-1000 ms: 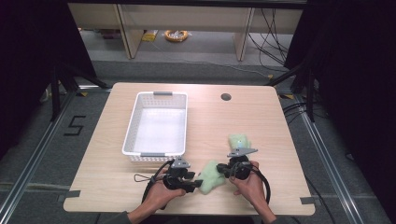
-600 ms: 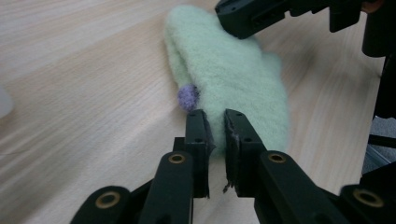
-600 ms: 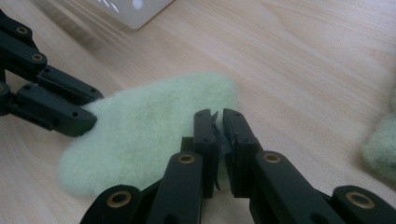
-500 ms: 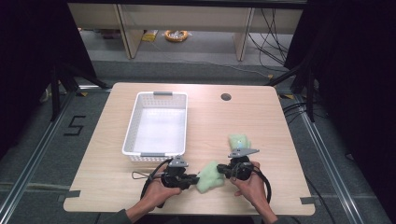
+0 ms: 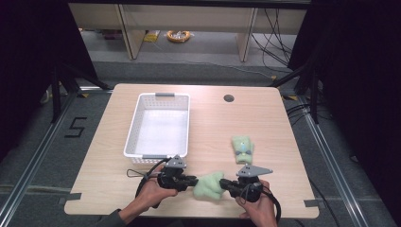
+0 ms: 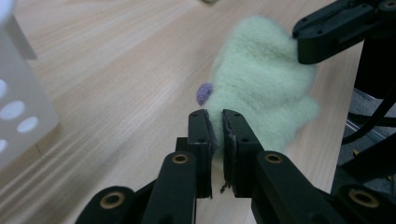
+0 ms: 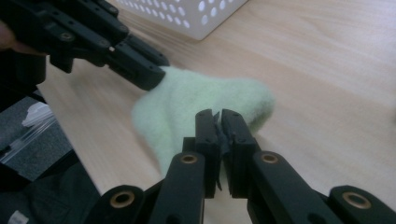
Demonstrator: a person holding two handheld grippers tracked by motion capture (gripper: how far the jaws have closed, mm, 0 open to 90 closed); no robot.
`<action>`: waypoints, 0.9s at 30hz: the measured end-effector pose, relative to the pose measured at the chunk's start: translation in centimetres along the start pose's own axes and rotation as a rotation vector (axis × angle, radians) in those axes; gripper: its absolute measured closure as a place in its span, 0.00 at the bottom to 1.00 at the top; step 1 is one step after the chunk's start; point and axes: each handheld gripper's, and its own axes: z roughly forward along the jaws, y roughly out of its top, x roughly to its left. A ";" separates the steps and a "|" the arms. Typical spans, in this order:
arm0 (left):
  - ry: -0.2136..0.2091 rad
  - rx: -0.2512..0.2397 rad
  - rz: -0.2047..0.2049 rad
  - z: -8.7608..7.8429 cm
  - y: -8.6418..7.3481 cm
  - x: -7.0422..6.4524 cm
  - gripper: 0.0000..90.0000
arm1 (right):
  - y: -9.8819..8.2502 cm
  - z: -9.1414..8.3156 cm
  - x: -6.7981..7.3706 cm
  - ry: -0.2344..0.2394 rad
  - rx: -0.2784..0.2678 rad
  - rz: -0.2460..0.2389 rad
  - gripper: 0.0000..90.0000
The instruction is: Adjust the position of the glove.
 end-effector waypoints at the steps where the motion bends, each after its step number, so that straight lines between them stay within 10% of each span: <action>1: 0.002 0.005 -0.008 0.1 -0.1 0.0 0.91 | 0.0 0.0 0.0 0.000 0.000 0.000 0.96; 18: 0.025 0.043 0.044 1.0 -0.7 -0.3 0.86 | -1.9 0.8 0.1 -0.021 0.079 0.004 0.89; 27: 0.060 -0.035 0.046 -0.9 -0.3 -1.1 0.61 | -0.8 -0.3 -0.1 -0.002 0.030 -0.017 0.66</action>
